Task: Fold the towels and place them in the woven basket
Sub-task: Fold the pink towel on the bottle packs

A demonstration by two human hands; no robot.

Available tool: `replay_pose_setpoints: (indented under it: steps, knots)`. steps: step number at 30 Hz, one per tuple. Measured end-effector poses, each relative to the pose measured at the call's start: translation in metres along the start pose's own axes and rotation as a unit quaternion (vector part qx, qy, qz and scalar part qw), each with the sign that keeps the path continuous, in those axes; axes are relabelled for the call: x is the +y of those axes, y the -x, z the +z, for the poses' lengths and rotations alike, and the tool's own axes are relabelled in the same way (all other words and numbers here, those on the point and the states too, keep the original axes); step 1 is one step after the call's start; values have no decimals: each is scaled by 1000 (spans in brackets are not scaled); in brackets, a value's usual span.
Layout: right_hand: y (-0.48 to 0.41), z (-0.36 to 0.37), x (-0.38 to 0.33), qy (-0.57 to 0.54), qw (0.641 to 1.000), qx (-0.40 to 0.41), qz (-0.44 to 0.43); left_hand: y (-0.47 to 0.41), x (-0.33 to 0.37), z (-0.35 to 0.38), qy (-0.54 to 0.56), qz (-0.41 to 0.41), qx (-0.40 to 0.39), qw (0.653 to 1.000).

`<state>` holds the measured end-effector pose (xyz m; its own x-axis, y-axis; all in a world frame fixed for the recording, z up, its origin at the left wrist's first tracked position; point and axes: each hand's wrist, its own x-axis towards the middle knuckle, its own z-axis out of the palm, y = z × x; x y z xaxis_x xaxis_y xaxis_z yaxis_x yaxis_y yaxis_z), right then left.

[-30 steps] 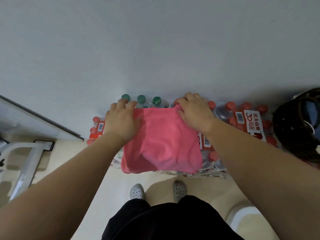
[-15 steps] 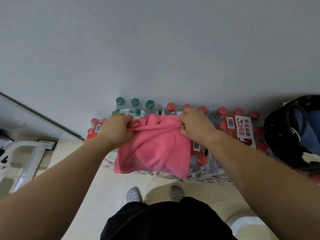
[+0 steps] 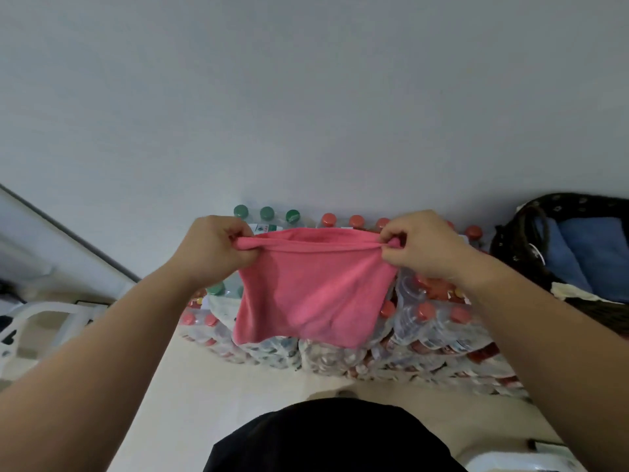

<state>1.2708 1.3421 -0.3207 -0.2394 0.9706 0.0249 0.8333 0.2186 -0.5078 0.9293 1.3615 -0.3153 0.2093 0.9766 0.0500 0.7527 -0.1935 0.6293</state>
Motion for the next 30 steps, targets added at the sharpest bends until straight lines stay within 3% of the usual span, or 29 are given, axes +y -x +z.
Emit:
replay_pose_setpoints:
  steps: [8,14,18,24,30]
  knots:
    - [60,-7,-59,12,999,-7,40,32,-33,-47,-52,148,-57,986]
    - [99,7,-111,29,996,-32,82,60,-58,-73,6,126,-102,987]
    - [122,9,-130,33,994,9,105,76,-58,-83,97,110,-145,979]
    - [141,5,-146,-17,994,-15,110,87,-50,-98,232,75,-155,957]
    - [142,-6,-154,-45,983,-104,143,90,-51,-113,157,100,-231,955]
